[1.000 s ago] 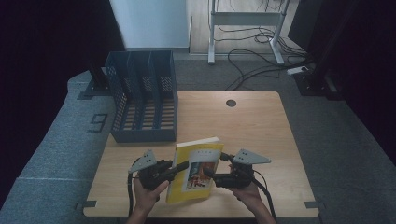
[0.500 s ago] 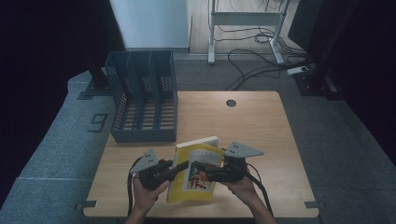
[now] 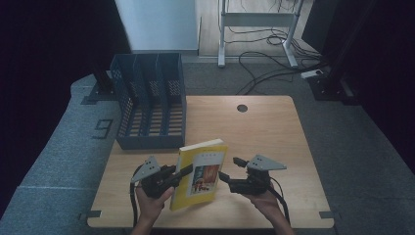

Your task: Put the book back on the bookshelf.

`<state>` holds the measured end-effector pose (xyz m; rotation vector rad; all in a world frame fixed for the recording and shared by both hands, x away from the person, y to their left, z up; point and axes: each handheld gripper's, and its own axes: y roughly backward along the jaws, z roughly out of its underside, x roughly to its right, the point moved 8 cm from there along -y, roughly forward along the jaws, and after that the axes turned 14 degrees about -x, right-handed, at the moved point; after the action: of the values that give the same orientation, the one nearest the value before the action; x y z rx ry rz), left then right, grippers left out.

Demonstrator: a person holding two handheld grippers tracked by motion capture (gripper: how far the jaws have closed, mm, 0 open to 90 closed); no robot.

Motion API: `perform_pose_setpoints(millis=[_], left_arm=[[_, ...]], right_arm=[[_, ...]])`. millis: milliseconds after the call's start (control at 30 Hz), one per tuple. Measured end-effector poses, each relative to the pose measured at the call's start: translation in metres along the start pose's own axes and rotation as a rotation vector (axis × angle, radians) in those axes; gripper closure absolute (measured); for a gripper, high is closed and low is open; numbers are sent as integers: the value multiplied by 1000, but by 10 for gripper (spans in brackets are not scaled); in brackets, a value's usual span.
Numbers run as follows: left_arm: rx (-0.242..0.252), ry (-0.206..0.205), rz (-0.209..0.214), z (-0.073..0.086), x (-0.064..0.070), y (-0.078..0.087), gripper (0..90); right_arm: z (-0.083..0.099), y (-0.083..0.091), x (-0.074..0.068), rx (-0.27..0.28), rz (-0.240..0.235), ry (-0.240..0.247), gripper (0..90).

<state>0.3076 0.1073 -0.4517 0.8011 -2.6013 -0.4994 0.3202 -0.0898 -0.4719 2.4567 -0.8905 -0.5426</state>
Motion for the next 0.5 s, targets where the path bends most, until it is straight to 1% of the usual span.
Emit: perform_pose_setpoints(millis=[100, 167, 233, 367, 500], left_arm=[[14, 20, 8, -4, -5, 5, 757], [22, 27, -1, -7, -9, 8, 757], [29, 31, -18, -9, -12, 10, 757], [40, 50, -29, -15, -21, 14, 757], [57, 63, -32, -23, -28, 17, 757]], right_arm=[[12, 0, 13, -21, 19, -16, 222], [21, -2, 22, -45, 32, -28, 221], [31, -5, 30, -75, 46, -37, 222], [49, -11, 42, -129, 65, -35, 221], [68, -19, 52, -175, 80, -57, 221]])
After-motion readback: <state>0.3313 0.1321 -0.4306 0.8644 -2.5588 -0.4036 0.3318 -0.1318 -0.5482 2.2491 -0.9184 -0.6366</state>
